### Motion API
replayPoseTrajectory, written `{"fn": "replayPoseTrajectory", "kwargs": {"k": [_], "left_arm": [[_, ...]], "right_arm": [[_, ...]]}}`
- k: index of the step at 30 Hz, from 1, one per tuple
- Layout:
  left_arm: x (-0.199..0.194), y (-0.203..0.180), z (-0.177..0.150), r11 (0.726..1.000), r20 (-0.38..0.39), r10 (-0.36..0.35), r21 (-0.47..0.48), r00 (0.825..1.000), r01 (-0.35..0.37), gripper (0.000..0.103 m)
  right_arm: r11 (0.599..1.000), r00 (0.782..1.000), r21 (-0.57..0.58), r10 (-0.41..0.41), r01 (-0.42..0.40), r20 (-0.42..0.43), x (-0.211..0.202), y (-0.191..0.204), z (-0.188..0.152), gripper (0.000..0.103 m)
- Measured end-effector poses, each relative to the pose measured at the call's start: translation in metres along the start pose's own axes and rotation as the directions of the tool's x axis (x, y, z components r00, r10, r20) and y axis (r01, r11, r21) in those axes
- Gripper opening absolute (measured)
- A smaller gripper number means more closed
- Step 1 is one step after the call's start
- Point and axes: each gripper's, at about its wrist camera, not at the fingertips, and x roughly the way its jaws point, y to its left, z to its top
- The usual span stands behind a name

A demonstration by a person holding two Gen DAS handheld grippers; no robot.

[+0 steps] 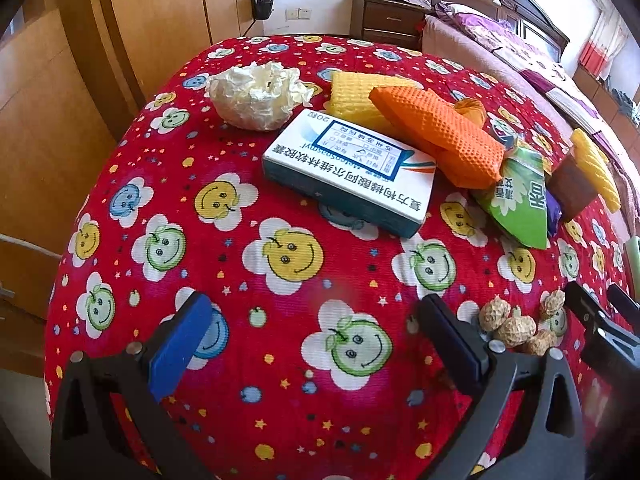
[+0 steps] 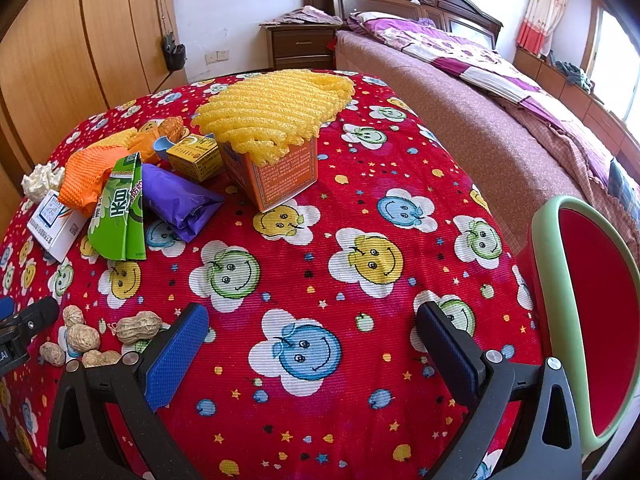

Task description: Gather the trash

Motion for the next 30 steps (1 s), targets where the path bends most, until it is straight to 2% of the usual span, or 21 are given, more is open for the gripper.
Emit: {"fn": "replayPoseTrajectory", "kwargs": {"k": [16, 20, 27, 30], "left_arm": [[0.0015, 0.0045, 0.0012, 0.998, 0.057, -0.048, 0.033, 0.997, 0.046, 0.100], [0.0017, 0.0044, 0.0008, 0.998, 0.064, -0.046, 0.039, 0.997, 0.044, 0.100], [0.0010, -0.0008, -0.0043, 1.000, 0.104, 0.000, 0.026, 0.995, -0.003, 0.102], [0.0012, 0.0004, -0.0044, 1.000, 0.104, -0.005, 0.022, 0.995, 0.003, 0.102]], "right_arm": [[1.000, 1.000, 0.000, 0.000, 0.000, 0.000, 0.0000, -0.0001, -0.0001, 0.103], [1.000, 1.000, 0.000, 0.000, 0.000, 0.000, -0.0002, -0.0002, -0.0003, 0.103], [1.000, 1.000, 0.000, 0.000, 0.000, 0.000, -0.0003, -0.0005, -0.0004, 0.103], [1.000, 1.000, -0.001, -0.001, 0.001, 0.000, -0.0005, -0.0002, -0.0003, 0.103]]}}
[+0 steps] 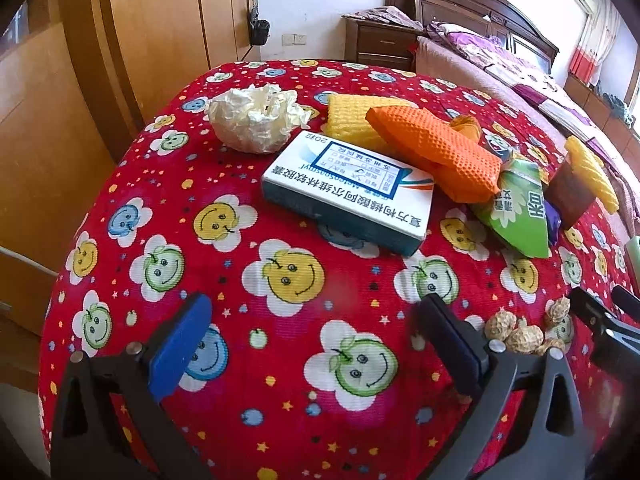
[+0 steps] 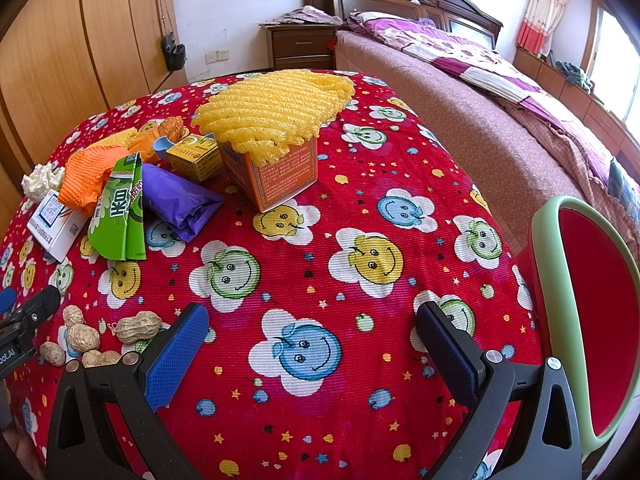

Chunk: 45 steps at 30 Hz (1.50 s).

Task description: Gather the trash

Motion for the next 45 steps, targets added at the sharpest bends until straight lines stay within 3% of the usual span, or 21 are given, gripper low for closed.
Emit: {"fn": "replayPoseTrajectory", "kwargs": {"k": [30, 33, 35, 37, 39, 41, 43, 44, 45], "left_arm": [[-0.004, 0.001, -0.002, 1.000, -0.002, -0.004, -0.017, 1.000, 0.004, 0.102], [-0.016, 0.004, -0.008, 0.999, 0.029, -0.026, -0.019, 0.999, 0.027, 0.101], [-0.034, 0.005, -0.015, 1.000, 0.098, -0.023, 0.000, 0.995, 0.023, 0.101], [-0.056, 0.007, -0.022, 0.999, 0.190, -0.031, 0.021, 0.981, 0.028, 0.101], [-0.086, 0.010, -0.032, 0.998, 0.315, -0.049, 0.047, 0.948, 0.036, 0.101], [-0.115, 0.013, -0.044, 0.996, 0.441, -0.061, 0.081, 0.896, 0.028, 0.101], [-0.134, 0.016, -0.050, 0.994, 0.516, -0.059, 0.105, 0.854, 0.005, 0.101], [-0.143, 0.017, -0.053, 0.993, 0.536, -0.062, 0.121, 0.842, -0.003, 0.101], [-0.149, 0.018, -0.054, 0.991, 0.537, -0.073, 0.137, 0.840, -0.002, 0.101]], "right_arm": [[1.000, 1.000, 0.004, 0.003, -0.003, -0.004, 0.002, 0.000, 0.004, 0.103], [0.999, 0.999, 0.006, 0.032, -0.032, -0.004, -0.009, -0.003, -0.006, 0.103], [0.997, 0.997, 0.011, 0.074, -0.074, 0.023, -0.023, -0.004, -0.016, 0.103], [0.992, 0.990, 0.004, 0.124, -0.125, 0.070, -0.041, -0.004, -0.030, 0.103], [0.986, 0.976, 0.003, 0.167, -0.169, 0.138, -0.063, -0.005, -0.045, 0.103], [0.980, 0.960, 0.011, 0.192, -0.199, 0.204, -0.081, -0.007, -0.055, 0.103], [0.974, 0.939, 0.015, 0.214, -0.227, 0.267, -0.099, -0.009, -0.066, 0.103], [0.972, 0.931, 0.011, 0.221, -0.234, 0.291, -0.106, -0.009, -0.070, 0.103], [0.972, 0.919, 0.002, 0.221, -0.235, 0.325, -0.117, -0.008, -0.075, 0.103]]}}
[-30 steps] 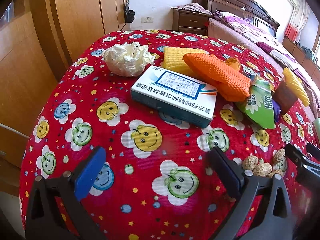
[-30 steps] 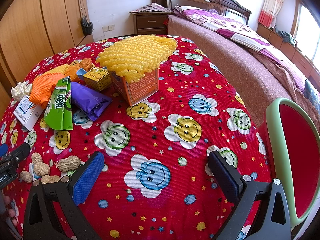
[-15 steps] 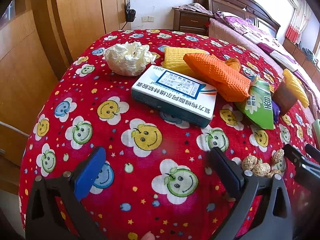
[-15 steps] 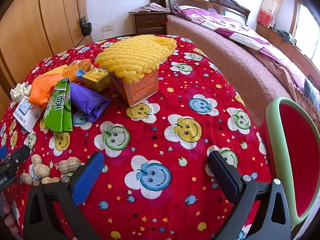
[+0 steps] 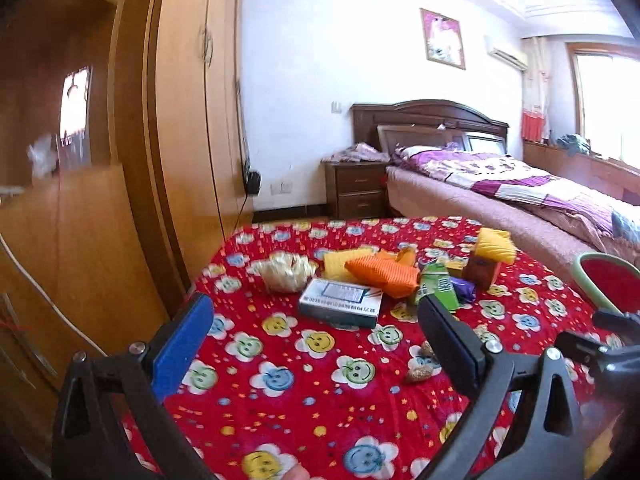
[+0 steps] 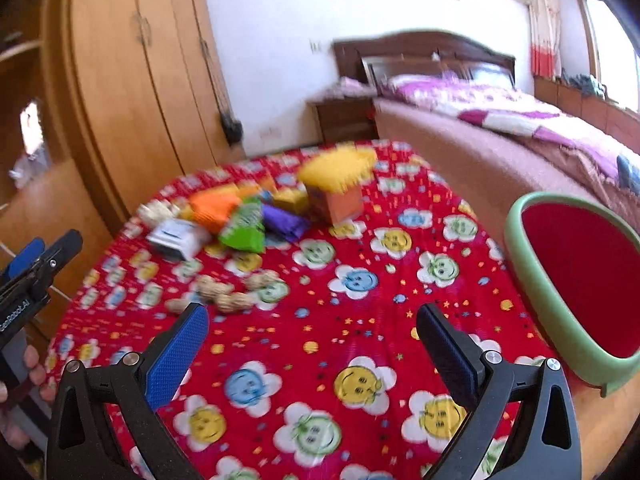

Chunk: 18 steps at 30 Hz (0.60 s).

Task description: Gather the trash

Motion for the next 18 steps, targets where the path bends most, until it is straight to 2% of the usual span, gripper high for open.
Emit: {"fn": "replayPoseTrajectory", "kwargs": {"k": [4, 7, 9, 10, 11, 13, 14, 18], "left_arm": [[-0.014, 0.013, 0.007, 0.994, -0.071, -0.110, -0.026, 0.991, 0.109, 0.101], [-0.028, 0.036, 0.014, 0.986, -0.065, -0.148, -0.093, 0.987, 0.141, 0.101], [-0.037, 0.048, 0.014, 0.986, -0.030, -0.120, -0.119, 0.992, 0.116, 0.101], [-0.039, 0.053, 0.014, 0.990, -0.018, -0.076, -0.116, 0.997, 0.074, 0.101], [-0.038, 0.053, 0.012, 0.996, -0.024, 0.002, -0.090, 1.000, -0.004, 0.101], [-0.032, 0.050, 0.005, 0.995, -0.041, 0.081, -0.059, 0.996, -0.084, 0.101], [-0.027, 0.047, -0.001, 0.993, -0.050, 0.096, -0.064, 0.994, -0.099, 0.101], [-0.001, 0.028, -0.019, 0.987, -0.085, 0.079, -0.136, 0.993, -0.090, 0.101]], "right_arm": [[0.999, 0.995, -0.041, -0.030, 0.034, 0.097, -0.031, 0.009, -0.005, 0.103], [0.998, 0.989, -0.053, -0.020, 0.028, 0.145, -0.048, 0.013, -0.009, 0.103], [0.997, 0.985, -0.071, 0.000, 0.013, 0.174, -0.054, 0.015, -0.011, 0.103], [0.996, 0.982, -0.086, 0.001, 0.016, 0.191, -0.055, 0.016, -0.012, 0.103], [0.995, 0.979, -0.095, -0.006, 0.026, 0.205, -0.054, 0.017, -0.014, 0.103], [0.993, 0.977, -0.108, -0.029, 0.053, 0.211, -0.047, 0.017, -0.015, 0.103], [0.992, 0.977, -0.111, -0.034, 0.058, 0.210, -0.042, 0.016, -0.015, 0.103], [0.989, 0.975, -0.125, -0.055, 0.083, 0.217, -0.025, 0.013, -0.016, 0.103]]}}
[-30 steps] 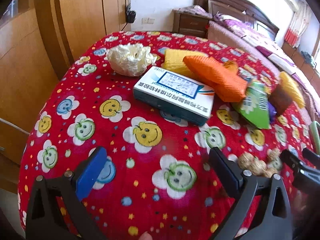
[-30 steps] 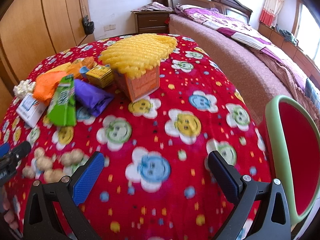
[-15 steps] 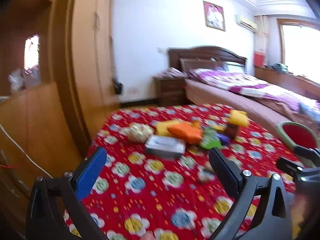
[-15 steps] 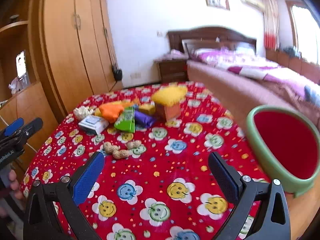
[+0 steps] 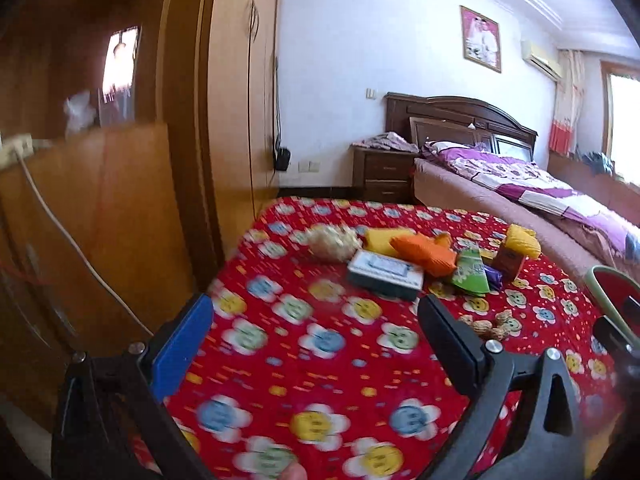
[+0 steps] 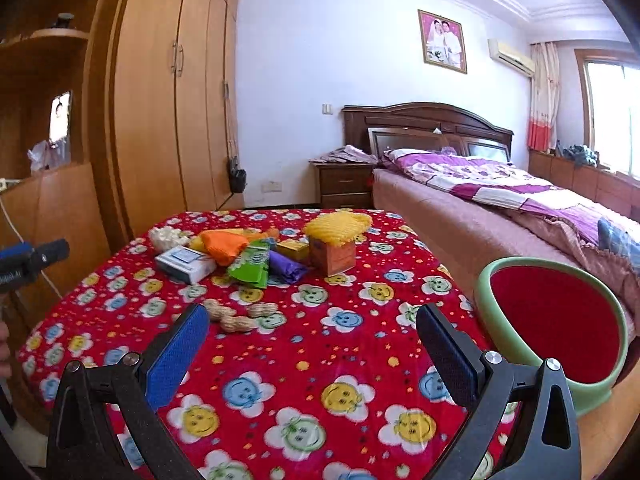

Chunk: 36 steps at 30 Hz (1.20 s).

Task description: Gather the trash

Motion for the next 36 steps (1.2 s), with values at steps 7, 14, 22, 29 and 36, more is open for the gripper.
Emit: {"fn": "replayPoseTrajectory", "kwargs": {"k": [7, 14, 22, 29, 36], "left_arm": [[0.034, -0.051, -0.022, 1.000, -0.022, 0.015, 0.015, 1.000, -0.015, 0.101], [0.037, -0.065, -0.037, 0.995, -0.009, 0.065, 0.081, 0.998, -0.064, 0.101], [0.033, -0.065, -0.039, 0.994, 0.011, 0.056, 0.090, 0.998, -0.057, 0.101], [0.035, -0.062, -0.039, 0.996, -0.002, 0.050, 0.072, 0.999, -0.050, 0.098], [0.038, -0.060, -0.039, 0.997, -0.014, 0.049, 0.055, 0.999, -0.049, 0.096]], "right_arm": [[0.999, 0.999, 0.013, -0.036, 0.036, 0.022, 0.020, -0.010, -0.010, 0.103], [0.999, 0.999, 0.008, -0.047, 0.047, 0.025, 0.029, -0.009, -0.018, 0.103], [0.996, 0.999, 0.082, -0.041, 0.039, 0.016, 0.028, -0.020, -0.020, 0.103], [0.993, 0.999, 0.117, -0.037, 0.036, 0.003, 0.030, -0.024, -0.021, 0.103], [0.994, 0.999, 0.099, -0.045, 0.045, 0.002, 0.030, -0.021, -0.021, 0.103]]}}
